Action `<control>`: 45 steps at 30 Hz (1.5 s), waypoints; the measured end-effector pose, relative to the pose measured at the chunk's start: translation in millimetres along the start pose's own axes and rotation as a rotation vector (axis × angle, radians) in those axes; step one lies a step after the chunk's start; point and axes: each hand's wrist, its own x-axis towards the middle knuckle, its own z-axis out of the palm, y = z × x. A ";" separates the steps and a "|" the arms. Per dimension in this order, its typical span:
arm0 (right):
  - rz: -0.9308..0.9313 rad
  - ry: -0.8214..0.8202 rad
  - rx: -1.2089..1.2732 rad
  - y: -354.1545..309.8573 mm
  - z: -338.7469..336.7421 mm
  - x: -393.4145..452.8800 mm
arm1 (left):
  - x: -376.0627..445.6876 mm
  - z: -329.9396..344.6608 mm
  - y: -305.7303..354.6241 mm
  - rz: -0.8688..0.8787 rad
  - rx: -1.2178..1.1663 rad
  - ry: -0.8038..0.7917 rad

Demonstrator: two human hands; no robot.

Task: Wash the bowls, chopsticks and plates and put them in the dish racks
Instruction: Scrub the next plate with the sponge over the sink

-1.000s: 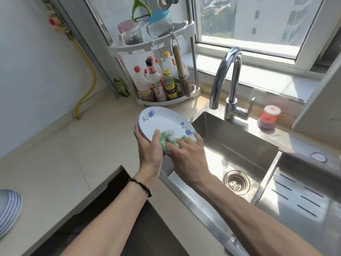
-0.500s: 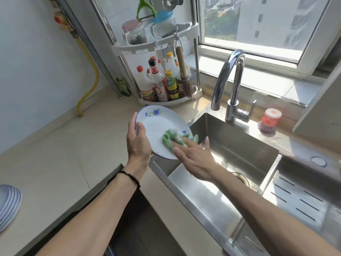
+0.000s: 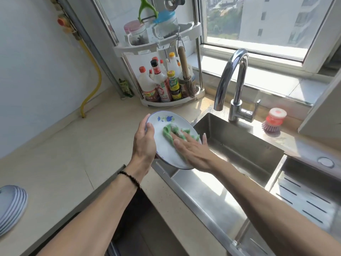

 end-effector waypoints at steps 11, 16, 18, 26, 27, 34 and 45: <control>-0.063 0.085 -0.373 27.0 -22.7 4.1 | 6.8 -5.6 5.9 -0.055 0.122 -0.268; -0.059 0.046 -0.299 29.5 -9.3 -13.3 | 21.1 -8.5 10.4 -0.078 -0.010 -0.043; -0.117 0.013 -0.151 14.8 4.3 -24.3 | 23.6 -7.6 8.7 -0.073 0.002 0.051; -0.017 0.030 -0.139 15.7 0.7 -17.1 | 16.7 -0.9 6.0 0.002 0.017 0.087; -0.038 0.021 -0.082 6.7 7.1 -21.6 | 17.2 0.5 5.3 0.026 0.028 0.127; 0.038 0.036 -0.102 20.5 5.1 -13.3 | 15.8 3.4 -2.8 0.099 0.085 0.141; 0.021 0.047 -0.114 21.8 -1.8 -17.5 | 10.5 -2.1 -1.8 -0.001 -0.034 0.082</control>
